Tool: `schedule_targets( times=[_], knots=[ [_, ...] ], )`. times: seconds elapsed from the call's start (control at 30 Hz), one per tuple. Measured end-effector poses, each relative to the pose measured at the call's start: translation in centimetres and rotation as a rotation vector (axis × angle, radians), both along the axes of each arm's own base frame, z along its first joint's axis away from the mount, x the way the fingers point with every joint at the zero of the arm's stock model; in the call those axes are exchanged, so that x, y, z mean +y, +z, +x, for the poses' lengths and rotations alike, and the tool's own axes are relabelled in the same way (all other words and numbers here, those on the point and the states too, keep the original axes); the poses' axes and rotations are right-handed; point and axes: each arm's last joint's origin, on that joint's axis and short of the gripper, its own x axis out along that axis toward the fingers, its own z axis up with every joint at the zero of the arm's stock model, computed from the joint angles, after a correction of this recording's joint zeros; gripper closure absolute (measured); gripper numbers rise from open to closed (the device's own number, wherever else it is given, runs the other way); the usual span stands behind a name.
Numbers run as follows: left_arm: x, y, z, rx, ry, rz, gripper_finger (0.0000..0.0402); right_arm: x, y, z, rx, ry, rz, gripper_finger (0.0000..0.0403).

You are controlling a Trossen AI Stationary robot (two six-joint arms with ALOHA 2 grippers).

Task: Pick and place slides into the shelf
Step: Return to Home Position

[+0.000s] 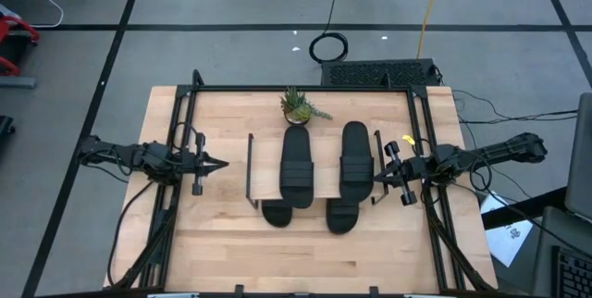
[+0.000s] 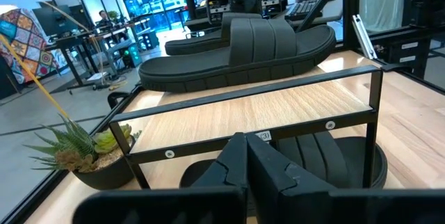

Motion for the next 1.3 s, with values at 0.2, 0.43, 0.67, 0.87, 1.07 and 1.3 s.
schedule_targets(
  times=[0.2,0.43,0.67,0.87,1.07,1.3],
  knots=[
    [0.00,0.00,0.00,0.000,0.000,0.000,0.0389,0.00,0.00,0.00,0.000,0.000,0.000,0.0403],
    [0.00,0.00,0.00,0.000,0.000,0.000,0.0374,0.00,0.00,0.00,0.000,0.000,0.000,0.0403],
    [0.00,0.00,0.00,0.000,0.000,0.000,0.0387,0.00,0.00,0.00,0.000,0.000,0.000,0.0403],
    [0.00,-0.01,0.00,0.001,0.000,0.001,0.0400,0.00,0.00,0.00,0.000,0.000,0.000,0.0403],
    [0.00,0.00,0.00,0.000,0.000,0.000,0.0382,0.00,0.00,0.00,0.000,0.000,0.000,0.0403],
    [0.00,0.01,0.00,0.000,0.000,0.000,0.0375,0.00,0.00,0.00,0.000,0.000,0.000,0.0403]
  ],
)
